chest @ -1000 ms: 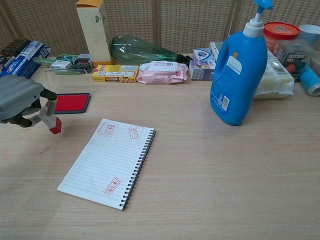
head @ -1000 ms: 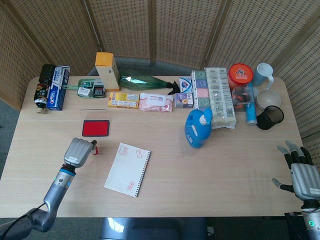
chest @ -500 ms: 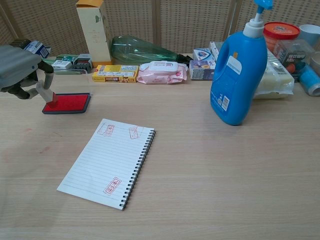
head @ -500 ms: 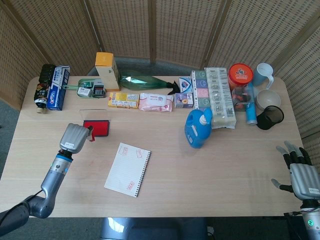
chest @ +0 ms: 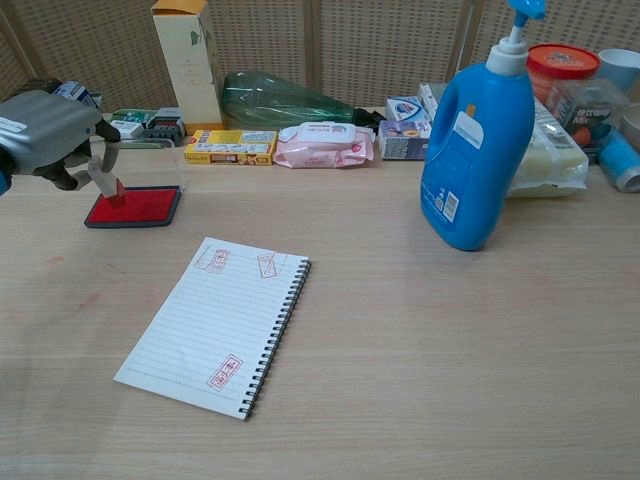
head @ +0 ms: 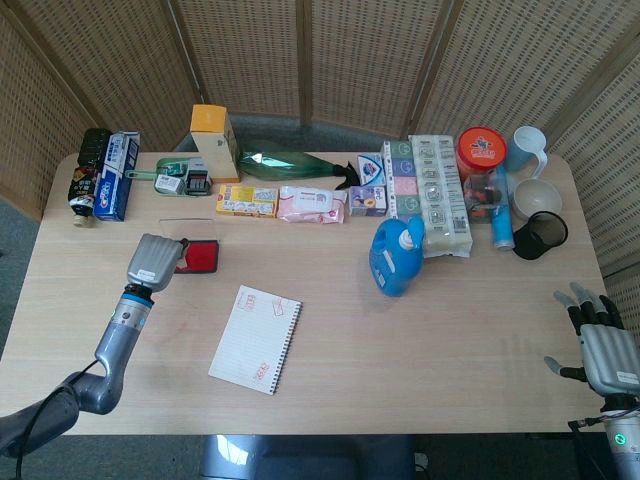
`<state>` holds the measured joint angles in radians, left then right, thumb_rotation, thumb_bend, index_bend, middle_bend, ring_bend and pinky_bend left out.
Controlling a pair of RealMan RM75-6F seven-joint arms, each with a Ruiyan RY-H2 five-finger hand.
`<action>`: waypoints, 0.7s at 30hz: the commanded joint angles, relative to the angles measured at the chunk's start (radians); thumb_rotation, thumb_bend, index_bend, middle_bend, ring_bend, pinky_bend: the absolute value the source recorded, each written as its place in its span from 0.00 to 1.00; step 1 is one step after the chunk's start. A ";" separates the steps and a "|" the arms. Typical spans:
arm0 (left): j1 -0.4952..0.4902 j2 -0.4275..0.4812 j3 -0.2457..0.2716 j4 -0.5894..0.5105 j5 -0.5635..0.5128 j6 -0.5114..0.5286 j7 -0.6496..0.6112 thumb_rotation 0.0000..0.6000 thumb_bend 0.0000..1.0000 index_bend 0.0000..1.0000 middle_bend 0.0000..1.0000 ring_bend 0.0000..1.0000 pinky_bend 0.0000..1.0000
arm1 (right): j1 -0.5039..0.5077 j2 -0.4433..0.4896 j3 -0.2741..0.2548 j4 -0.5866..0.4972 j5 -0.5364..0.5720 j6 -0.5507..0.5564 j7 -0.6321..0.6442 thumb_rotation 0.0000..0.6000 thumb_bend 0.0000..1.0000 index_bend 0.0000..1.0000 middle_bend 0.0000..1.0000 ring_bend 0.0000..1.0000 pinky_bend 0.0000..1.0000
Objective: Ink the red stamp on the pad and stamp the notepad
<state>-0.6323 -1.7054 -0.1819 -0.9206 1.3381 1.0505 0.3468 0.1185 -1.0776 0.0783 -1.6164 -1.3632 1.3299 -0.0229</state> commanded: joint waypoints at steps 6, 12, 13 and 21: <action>-0.021 -0.017 -0.002 0.038 -0.008 -0.009 -0.008 1.00 0.40 0.60 1.00 1.00 1.00 | 0.008 -0.003 0.004 0.002 0.009 -0.011 -0.004 1.00 0.00 0.12 0.01 0.00 0.00; -0.028 -0.036 0.001 0.072 -0.018 -0.022 -0.022 1.00 0.40 0.60 1.00 1.00 1.00 | 0.013 -0.007 0.003 0.004 0.014 -0.020 -0.011 1.00 0.00 0.12 0.01 0.00 0.00; -0.028 -0.038 0.002 0.076 -0.018 -0.022 -0.024 1.00 0.40 0.60 1.00 1.00 1.00 | 0.013 -0.007 0.003 0.004 0.014 -0.020 -0.011 1.00 0.00 0.12 0.01 0.00 0.00; -0.041 -0.071 0.007 0.134 -0.020 -0.036 -0.052 1.00 0.40 0.60 1.00 1.00 1.00 | 0.015 -0.009 0.003 0.006 0.020 -0.024 -0.015 1.00 0.00 0.12 0.01 0.00 0.00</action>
<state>-0.6710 -1.7715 -0.1756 -0.7920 1.3192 1.0170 0.3002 0.1330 -1.0866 0.0813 -1.6109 -1.3436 1.3063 -0.0382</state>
